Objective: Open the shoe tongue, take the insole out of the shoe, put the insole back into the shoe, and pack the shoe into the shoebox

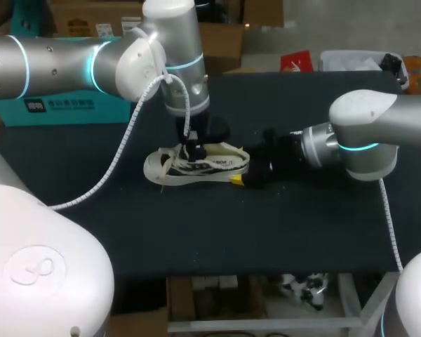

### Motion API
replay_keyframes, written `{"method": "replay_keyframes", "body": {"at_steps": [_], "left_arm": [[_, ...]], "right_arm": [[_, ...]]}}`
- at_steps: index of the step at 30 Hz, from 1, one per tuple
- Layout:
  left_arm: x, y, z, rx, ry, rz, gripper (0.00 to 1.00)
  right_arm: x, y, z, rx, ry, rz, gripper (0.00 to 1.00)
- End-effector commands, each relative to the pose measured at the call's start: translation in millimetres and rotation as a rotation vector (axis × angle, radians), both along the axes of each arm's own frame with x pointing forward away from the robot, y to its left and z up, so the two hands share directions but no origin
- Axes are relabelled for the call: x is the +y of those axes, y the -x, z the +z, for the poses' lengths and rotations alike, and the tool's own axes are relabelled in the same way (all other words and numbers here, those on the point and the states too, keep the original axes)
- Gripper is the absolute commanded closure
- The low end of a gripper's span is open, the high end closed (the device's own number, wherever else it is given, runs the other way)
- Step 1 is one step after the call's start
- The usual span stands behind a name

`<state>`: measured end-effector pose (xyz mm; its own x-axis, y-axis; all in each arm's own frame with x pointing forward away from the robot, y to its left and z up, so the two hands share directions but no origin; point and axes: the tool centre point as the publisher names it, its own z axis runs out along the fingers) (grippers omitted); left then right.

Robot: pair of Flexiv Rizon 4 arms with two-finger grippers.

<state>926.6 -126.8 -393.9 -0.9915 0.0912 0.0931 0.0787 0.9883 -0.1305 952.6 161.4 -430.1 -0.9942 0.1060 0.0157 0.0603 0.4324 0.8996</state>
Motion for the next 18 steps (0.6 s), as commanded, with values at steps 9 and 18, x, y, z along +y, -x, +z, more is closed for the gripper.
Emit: {"method": "replay_keyframes", "body": {"at_steps": [9,18], "left_arm": [[-2.8,-8.1,-47.5,-0.097,-0.015,0.045,0.67],[-2.3,-26.4,-76.5,-0.224,-0.009,0.067,0.69]], "right_arm": [[-3.3,-2.2,-2.9,0.001,-0.004,0.001,1.0],[-3.3,-2.2,-2.9,0.001,-0.004,0.001,1.0]]}}
